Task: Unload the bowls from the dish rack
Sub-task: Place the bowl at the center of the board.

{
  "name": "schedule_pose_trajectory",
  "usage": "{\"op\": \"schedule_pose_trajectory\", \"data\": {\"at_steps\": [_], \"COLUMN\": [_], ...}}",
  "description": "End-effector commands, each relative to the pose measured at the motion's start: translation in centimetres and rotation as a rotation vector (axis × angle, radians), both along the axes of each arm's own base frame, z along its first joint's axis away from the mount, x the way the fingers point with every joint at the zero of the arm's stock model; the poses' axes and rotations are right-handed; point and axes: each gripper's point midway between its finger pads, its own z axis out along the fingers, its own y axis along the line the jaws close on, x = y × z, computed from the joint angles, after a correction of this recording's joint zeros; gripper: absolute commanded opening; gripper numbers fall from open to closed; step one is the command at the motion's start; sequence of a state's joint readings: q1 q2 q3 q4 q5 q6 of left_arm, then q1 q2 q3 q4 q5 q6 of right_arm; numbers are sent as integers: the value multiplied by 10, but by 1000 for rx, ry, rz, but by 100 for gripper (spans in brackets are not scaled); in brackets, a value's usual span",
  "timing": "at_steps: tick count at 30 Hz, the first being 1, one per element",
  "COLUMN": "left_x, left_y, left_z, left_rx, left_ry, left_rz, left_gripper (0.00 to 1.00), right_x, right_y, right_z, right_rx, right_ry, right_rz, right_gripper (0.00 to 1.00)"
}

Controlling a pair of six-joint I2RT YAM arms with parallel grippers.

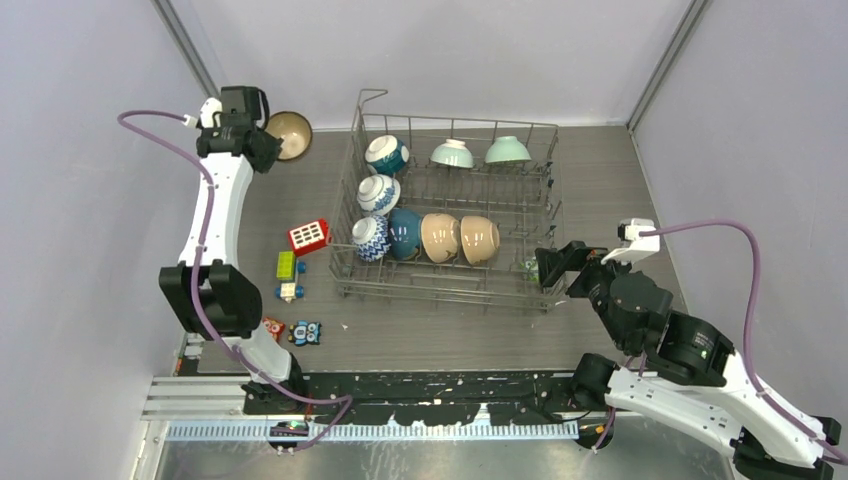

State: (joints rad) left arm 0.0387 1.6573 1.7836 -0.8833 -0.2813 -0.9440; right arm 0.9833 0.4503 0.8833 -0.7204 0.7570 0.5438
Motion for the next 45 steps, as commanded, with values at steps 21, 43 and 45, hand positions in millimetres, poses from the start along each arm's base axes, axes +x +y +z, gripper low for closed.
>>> {"op": "schedule_pose_trajectory", "data": {"at_steps": [21, 43, 45], "left_x": [60, 88, 89], "left_y": [38, 42, 43], "left_z": [-92, -150, -152], "left_rx": [-78, -96, -95], "left_ry": [144, 210, 210], "left_rz": [173, 148, 145], "left_gripper": [0, 0, 0], "right_x": [20, 34, 34], "right_y": [14, 32, 32], "right_z": [-12, -16, -15], "right_rx": [-51, -142, -145], "right_ry": [33, 33, 33], "right_rz": [-68, -51, -51], "right_gripper": [100, 100, 100]}}
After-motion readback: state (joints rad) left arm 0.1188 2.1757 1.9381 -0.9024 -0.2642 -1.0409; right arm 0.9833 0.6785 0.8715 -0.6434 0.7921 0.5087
